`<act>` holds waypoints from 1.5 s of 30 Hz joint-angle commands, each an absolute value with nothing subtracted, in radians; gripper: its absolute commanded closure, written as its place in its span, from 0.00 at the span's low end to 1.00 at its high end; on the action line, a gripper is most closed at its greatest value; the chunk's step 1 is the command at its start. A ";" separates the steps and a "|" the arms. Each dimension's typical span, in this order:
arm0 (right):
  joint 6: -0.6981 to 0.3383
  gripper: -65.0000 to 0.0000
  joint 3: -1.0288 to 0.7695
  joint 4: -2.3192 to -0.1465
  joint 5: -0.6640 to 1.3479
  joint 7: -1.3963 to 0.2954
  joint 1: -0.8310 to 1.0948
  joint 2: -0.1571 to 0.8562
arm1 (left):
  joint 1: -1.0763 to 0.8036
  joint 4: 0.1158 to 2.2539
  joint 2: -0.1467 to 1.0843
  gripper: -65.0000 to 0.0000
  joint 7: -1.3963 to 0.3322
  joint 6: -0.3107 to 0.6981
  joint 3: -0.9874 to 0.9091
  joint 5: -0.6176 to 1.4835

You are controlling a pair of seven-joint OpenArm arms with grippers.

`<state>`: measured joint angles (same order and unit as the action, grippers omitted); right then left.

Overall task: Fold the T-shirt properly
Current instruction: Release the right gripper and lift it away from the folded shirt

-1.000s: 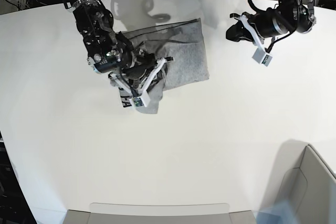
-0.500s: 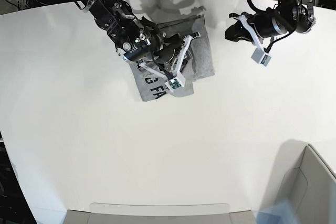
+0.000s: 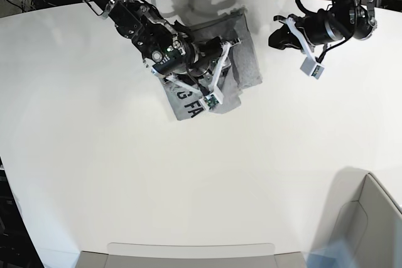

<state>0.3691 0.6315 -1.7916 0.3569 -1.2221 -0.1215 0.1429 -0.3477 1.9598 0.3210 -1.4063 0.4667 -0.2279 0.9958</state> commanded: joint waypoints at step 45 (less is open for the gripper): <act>-0.065 1.00 -0.196 -1.903 0.262 -1.221 0.077 0.196 | 0.041 1.977 0.156 1.00 -1.396 0.458 0.160 1.006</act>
<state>-0.0635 -0.1951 -1.8881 0.2569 -1.2396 0.0944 0.1894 0.0254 1.9656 0.1539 -1.4101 0.4633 0.1616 0.9920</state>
